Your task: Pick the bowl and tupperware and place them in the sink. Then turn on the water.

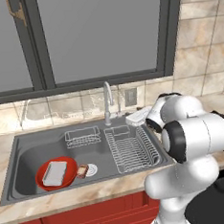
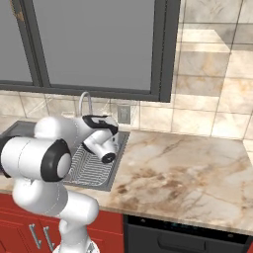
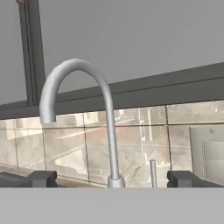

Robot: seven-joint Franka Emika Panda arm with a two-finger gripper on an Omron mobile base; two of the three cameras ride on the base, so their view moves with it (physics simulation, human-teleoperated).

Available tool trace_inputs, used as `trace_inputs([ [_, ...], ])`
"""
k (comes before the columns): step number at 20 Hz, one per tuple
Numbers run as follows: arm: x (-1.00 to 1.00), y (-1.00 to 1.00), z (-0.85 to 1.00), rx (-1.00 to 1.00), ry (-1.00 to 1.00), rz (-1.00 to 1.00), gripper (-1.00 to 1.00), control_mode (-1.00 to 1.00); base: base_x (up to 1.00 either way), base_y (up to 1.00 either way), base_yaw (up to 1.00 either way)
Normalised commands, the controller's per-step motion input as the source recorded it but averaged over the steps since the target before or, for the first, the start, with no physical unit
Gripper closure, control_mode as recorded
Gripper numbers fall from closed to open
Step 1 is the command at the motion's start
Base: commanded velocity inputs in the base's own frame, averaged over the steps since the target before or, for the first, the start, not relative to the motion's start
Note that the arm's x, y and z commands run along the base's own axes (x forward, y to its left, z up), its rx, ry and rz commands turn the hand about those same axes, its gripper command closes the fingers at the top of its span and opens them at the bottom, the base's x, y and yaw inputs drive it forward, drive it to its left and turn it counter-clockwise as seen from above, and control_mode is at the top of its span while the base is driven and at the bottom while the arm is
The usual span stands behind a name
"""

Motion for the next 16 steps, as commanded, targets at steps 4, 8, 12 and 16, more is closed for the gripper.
trace_inputs([
  [4, 0.16, 0.18, -0.03, 0.00, -0.02, -0.05, -1.00, -1.00, 0.00, 0.00, 0.00],
  [8, 0.18, 0.07, -0.13, 0.00, -0.02, -0.03, -1.00, -1.00, 0.00, 0.00, 0.00],
  [12, 0.14, 0.00, -0.11, 0.00, -0.01, 0.00, -1.00, -1.00, 0.00, 0.00, 0.00],
  [16, 0.15, 0.00, -0.20, 0.00, -0.04, 0.00, -1.00, -1.00, 0.00, 0.00, 0.00],
])
